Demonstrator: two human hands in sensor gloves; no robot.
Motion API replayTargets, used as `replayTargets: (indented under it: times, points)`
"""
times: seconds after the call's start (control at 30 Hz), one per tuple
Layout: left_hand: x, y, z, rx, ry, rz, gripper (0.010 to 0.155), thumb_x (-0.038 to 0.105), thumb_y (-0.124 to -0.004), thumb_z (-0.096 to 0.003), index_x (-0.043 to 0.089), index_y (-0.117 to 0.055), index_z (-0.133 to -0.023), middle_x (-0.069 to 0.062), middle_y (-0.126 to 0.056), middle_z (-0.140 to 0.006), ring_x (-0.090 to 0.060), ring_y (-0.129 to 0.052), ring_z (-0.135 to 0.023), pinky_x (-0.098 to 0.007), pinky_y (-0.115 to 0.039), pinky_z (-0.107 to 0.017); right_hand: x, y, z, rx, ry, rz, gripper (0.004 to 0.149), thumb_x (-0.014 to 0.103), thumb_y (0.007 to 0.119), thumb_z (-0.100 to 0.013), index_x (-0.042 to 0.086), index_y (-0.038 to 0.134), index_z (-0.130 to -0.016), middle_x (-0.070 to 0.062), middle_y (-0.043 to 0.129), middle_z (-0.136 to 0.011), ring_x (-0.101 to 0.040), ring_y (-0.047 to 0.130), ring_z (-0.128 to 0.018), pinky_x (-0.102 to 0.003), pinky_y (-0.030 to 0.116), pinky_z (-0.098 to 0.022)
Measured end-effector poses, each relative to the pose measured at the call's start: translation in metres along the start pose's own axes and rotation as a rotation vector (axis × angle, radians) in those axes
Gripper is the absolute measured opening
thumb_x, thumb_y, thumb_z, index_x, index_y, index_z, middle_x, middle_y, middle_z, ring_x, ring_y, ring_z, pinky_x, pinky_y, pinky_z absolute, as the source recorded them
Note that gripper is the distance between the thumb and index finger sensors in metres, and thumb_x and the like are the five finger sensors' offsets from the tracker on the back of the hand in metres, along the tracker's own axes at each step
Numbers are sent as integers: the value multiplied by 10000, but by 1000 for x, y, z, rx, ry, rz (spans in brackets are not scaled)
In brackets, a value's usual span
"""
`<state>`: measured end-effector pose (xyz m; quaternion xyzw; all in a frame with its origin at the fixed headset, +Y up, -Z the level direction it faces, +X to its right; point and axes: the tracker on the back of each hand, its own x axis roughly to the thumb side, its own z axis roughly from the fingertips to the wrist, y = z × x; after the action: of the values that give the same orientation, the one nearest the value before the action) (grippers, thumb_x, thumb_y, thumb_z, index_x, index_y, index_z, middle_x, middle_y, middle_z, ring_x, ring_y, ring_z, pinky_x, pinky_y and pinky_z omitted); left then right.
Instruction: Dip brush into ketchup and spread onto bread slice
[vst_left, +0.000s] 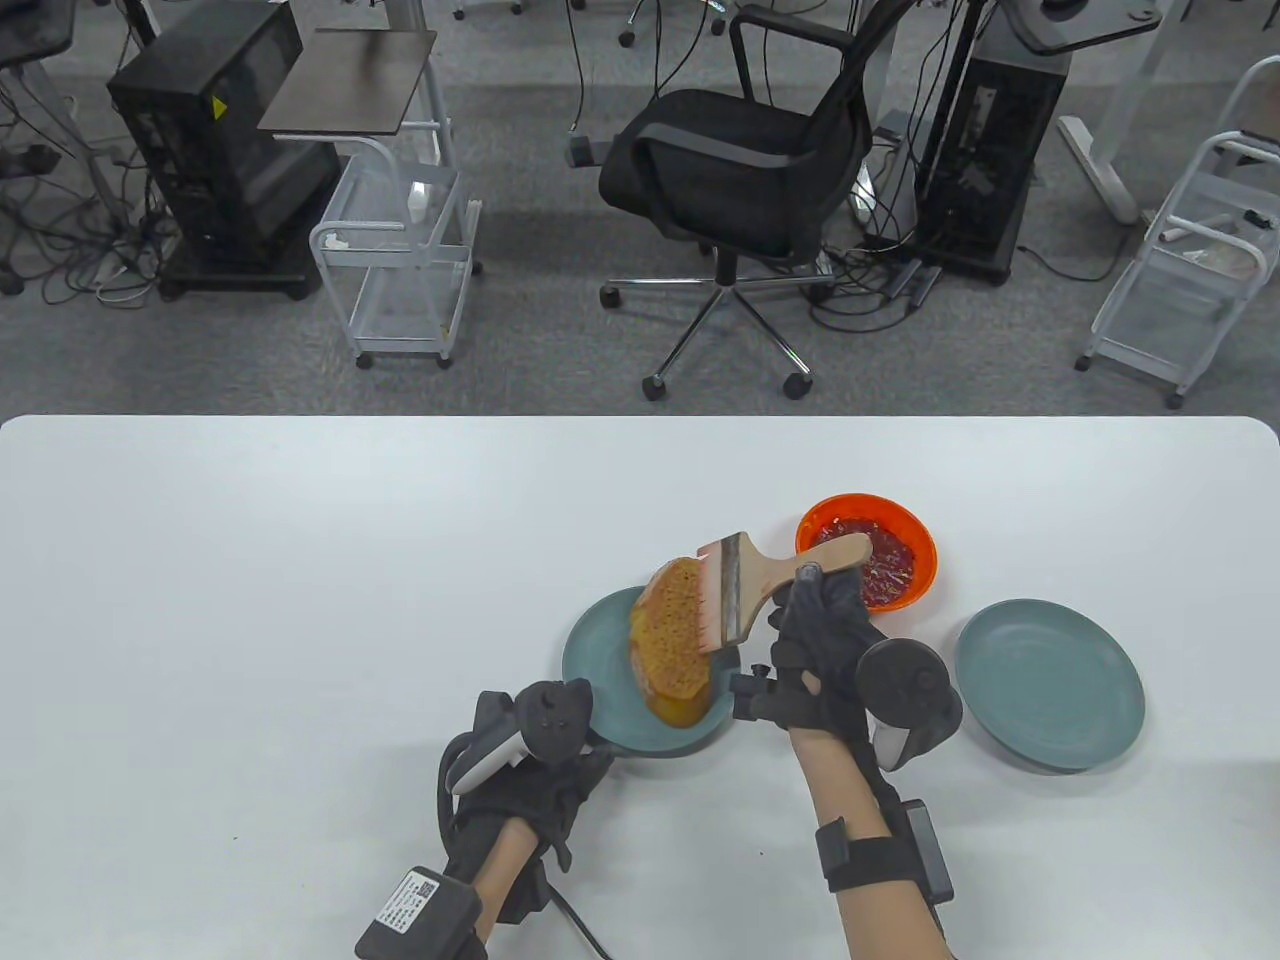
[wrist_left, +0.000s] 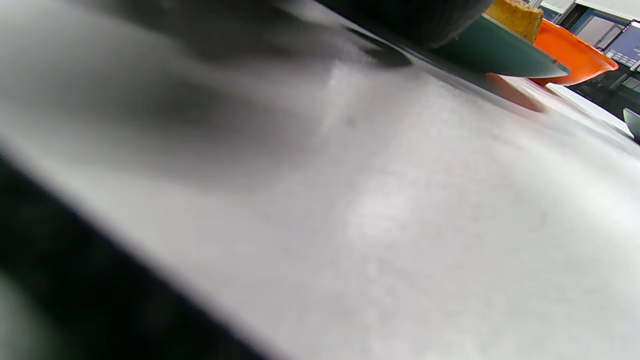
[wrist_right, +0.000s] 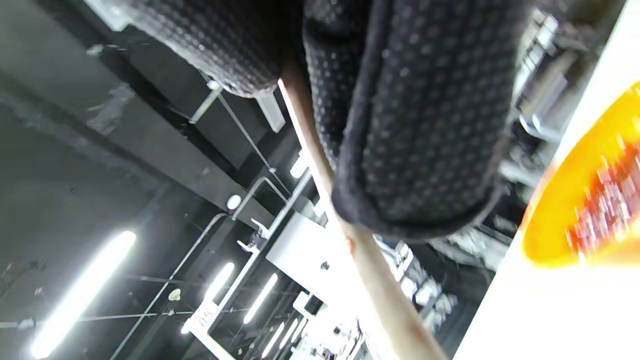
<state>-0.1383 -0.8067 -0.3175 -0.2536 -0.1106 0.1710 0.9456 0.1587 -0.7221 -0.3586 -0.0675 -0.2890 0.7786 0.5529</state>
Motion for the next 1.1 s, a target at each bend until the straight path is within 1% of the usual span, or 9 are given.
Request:
replayTargets:
  times: [0.1, 0.2, 0.43, 0.53, 0.7, 0.83, 0.93, 1.03, 1.1]
  points:
    - [0, 0, 0, 0, 0, 0, 697, 451, -563, -674, 190, -101, -1127, -156, -162, -1162, -425, -115, -1045, -608, -206, -680, -6, 20, 9, 81, 91, -83, 525, 212, 778, -541, -144, 664, -909, -379, 867, -678, -444, 1099, -422, -364, 1018, -228]
    - [0, 0, 0, 1, -3, 1, 698, 450, -565, -673, 191, -103, -1127, -156, -162, -1163, -424, -115, -1046, -608, -205, -682, -8, 27, 14, 98, 73, -36, 522, 209, 782, -537, -137, 671, -911, -382, 866, -684, -456, 1094, -430, -374, 1016, -233]
    - [-1, 0, 0, -1, -3, 0, 697, 449, -565, -674, 195, -102, -1128, -152, -164, -1164, -420, -117, -1048, -605, -207, -683, -5, -9, -8, -39, -99, 133, 521, 217, 784, -534, -142, 685, -899, -366, 884, -667, -420, 1112, -414, -353, 1020, -227]
    - [0, 0, 0, -2, -2, -8, 699, 449, -566, -674, 189, -101, -1126, -158, -162, -1160, -427, -117, -1044, -609, -210, -680, -1, -14, -10, -57, -121, 115, 520, 221, 784, -533, -140, 687, -894, -365, 887, -663, -417, 1115, -411, -344, 1027, -219]
    - [0, 0, 0, 1, -1, -15, 702, 450, -565, -673, 185, -97, -1124, -162, -164, -1161, -430, -120, -1044, -612, -212, -679, -1, 13, 4, 49, 3, -72, 522, 211, 785, -537, -141, 677, -906, -376, 875, -680, -439, 1106, -430, -360, 1025, -234]
    - [0, 0, 0, 1, -2, -19, 704, 448, -566, -674, 182, -93, -1123, -164, -160, -1160, -433, -118, -1043, -614, -211, -679, -2, 26, 11, 104, -44, 12, 519, 213, 788, -533, -130, 685, -908, -373, 876, -687, -445, 1101, -447, -368, 1022, -248]
    - [0, 0, 0, 3, -5, -14, 702, 447, -567, -673, 186, -97, -1125, -161, -164, -1162, -431, -120, -1044, -612, -211, -681, -3, 18, 5, 65, -30, 12, 518, 210, 794, -530, -135, 695, -903, -377, 880, -679, -443, 1102, -437, -372, 1018, -243]
    - [0, 0, 0, 2, -4, -17, 701, 449, -566, -674, 186, -98, -1125, -161, -165, -1162, -429, -121, -1045, -611, -213, -680, 2, -2, -5, -22, -172, 153, 517, 218, 789, -530, -128, 696, -903, -362, 885, -679, -425, 1110, -439, -358, 1023, -250]
    - [0, 0, 0, 2, -3, -20, 701, 450, -565, -673, 186, -97, -1124, -161, -165, -1161, -431, -122, -1044, -612, -214, -680, 4, -10, -8, -68, -177, 151, 517, 220, 786, -529, -130, 693, -899, -361, 883, -678, -422, 1110, -440, -352, 1027, -254]
